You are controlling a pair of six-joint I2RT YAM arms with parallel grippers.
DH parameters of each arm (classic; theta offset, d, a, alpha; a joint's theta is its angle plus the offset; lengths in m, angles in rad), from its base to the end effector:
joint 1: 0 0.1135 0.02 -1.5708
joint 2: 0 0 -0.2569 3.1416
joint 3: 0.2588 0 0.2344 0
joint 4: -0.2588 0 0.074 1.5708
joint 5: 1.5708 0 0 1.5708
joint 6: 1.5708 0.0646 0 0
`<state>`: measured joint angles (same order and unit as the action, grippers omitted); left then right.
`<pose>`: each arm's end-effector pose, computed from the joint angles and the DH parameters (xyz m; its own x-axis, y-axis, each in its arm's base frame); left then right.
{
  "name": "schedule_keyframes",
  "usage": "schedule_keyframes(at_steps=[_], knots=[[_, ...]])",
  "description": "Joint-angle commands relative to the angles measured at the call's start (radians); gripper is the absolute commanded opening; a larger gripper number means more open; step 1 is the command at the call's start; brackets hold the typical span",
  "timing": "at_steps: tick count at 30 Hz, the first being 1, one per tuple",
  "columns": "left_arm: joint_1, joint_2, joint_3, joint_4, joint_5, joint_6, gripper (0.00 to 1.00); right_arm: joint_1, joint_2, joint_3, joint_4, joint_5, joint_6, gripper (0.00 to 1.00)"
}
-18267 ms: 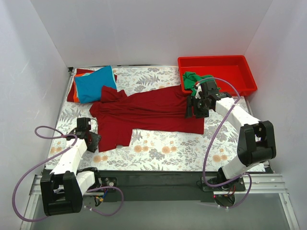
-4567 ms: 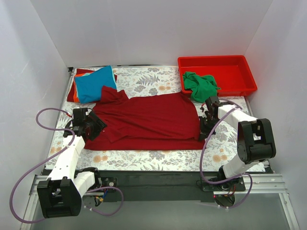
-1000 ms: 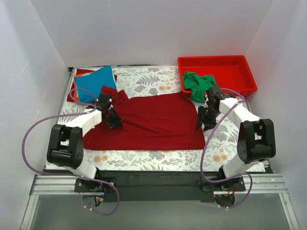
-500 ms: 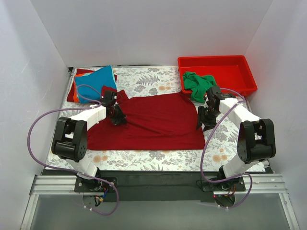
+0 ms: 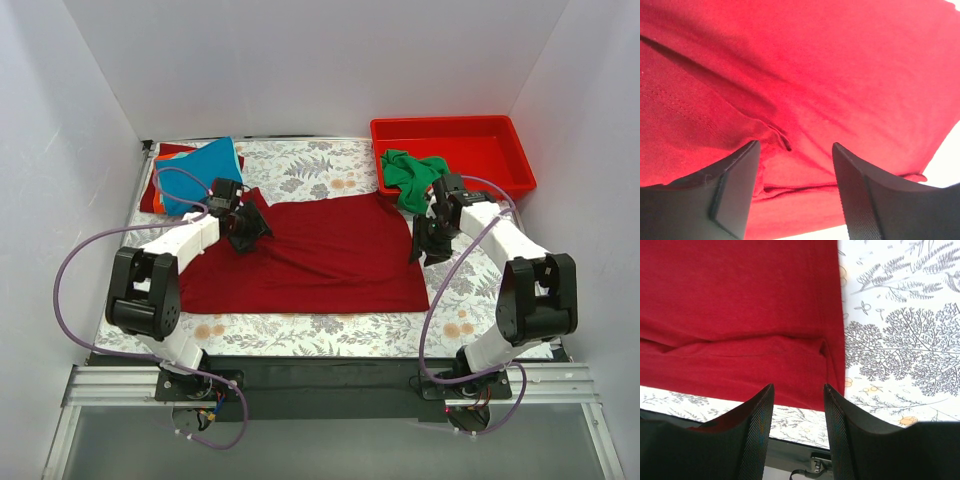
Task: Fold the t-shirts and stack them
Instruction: Fold the tshirt
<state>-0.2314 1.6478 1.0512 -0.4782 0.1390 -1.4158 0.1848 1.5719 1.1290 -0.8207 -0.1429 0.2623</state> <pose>0.3158 -0.0836 0.1706 -0.4200 -0.9063 0.0469 -0.8008 0.3458 -0.4890 0.2858 0.0628 0.1960 -0.9630 0.0811 -0.2568 0.0264 0.9774 0.2095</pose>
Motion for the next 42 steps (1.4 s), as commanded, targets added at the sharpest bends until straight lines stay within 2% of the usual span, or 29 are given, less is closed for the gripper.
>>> schedule_keyframes(at_steps=[1,7,12,16,21,28,33,42], knots=[[-0.003,-0.109,0.043,-0.019,-0.024,-0.009,0.61,0.015,-0.052,0.048,-0.008,-0.046,-0.023,0.51],[-0.002,-0.152,-0.048,0.009,-0.068,-0.011,0.64,0.106,-0.027,0.035,0.060,-0.093,-0.023,0.51],[0.003,-0.126,-0.192,0.102,-0.046,-0.047,0.64,0.180,0.077,0.041,0.135,-0.113,-0.020,0.50],[0.020,-0.094,-0.284,0.176,-0.015,-0.092,0.64,0.186,0.138,0.026,0.170,-0.104,-0.023,0.50],[0.030,-0.117,-0.359,0.194,-0.021,-0.117,0.64,0.186,0.165,-0.050,0.190,-0.077,-0.037,0.49],[0.049,-0.216,-0.457,0.113,-0.061,-0.187,0.65,0.186,0.188,-0.145,0.195,-0.061,-0.018,0.48],[0.060,-0.356,-0.543,0.041,-0.081,-0.251,0.66,0.186,0.172,-0.187,0.163,-0.050,0.008,0.48],[0.069,-0.588,-0.651,-0.085,-0.079,-0.337,0.65,0.194,0.050,-0.297,0.114,-0.083,0.066,0.47]])
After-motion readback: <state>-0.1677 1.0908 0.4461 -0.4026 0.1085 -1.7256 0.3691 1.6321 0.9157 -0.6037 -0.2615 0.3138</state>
